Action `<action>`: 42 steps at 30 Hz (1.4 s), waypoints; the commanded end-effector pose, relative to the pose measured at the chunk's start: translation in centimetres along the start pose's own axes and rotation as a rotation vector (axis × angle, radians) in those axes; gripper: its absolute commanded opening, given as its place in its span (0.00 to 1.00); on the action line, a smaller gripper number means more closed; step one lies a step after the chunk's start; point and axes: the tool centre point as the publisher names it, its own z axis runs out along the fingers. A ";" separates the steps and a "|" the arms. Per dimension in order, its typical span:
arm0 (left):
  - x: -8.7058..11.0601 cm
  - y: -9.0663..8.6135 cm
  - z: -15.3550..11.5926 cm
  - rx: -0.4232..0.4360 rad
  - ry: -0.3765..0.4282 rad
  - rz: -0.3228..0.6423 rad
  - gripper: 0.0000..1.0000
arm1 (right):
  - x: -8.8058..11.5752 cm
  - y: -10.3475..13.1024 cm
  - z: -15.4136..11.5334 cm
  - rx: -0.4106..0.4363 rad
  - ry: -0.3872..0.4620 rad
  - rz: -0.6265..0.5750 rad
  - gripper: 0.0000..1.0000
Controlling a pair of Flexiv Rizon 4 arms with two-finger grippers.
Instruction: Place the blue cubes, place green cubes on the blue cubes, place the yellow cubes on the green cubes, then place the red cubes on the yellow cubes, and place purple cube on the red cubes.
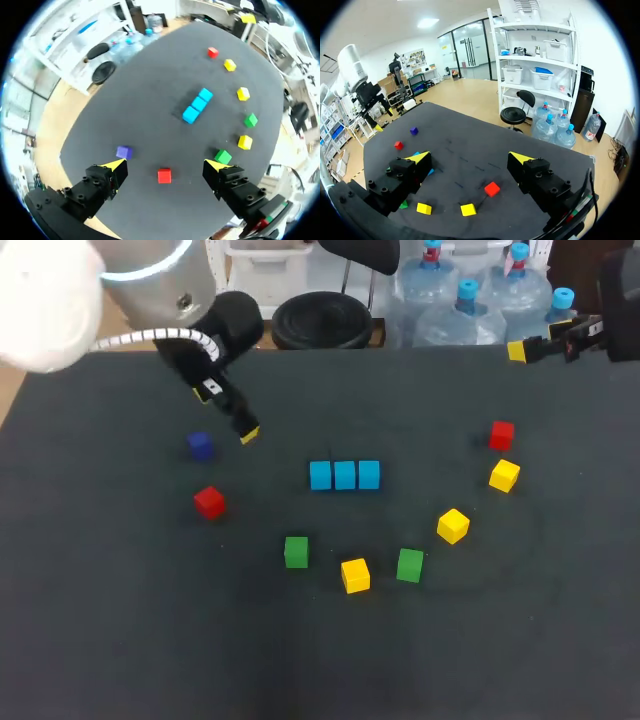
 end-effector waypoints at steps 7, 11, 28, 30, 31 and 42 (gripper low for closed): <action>2.8 1.2 -2.8 -0.082 -0.376 -0.223 1.00 | 0.0 0.0 0.0 0.001 -0.001 0.000 1.00; 2.8 1.2 -2.8 -0.082 -0.376 -0.223 1.00 | 0.0 0.0 0.0 0.001 -0.001 0.000 1.00; 2.8 1.2 -2.8 -0.082 -0.376 -0.223 1.00 | 0.0 0.0 0.0 0.001 -0.001 0.000 1.00; 2.8 1.2 -2.8 -0.082 -0.376 -0.223 1.00 | 0.0 0.0 0.0 0.001 -0.001 0.000 1.00; 2.8 1.2 -2.8 -0.082 -0.376 -0.223 1.00 | 0.0 0.0 0.0 0.001 -0.001 0.000 1.00; 2.8 1.2 -2.8 -0.082 -0.376 -0.223 1.00 | 0.0 0.0 0.0 0.001 -0.001 0.000 1.00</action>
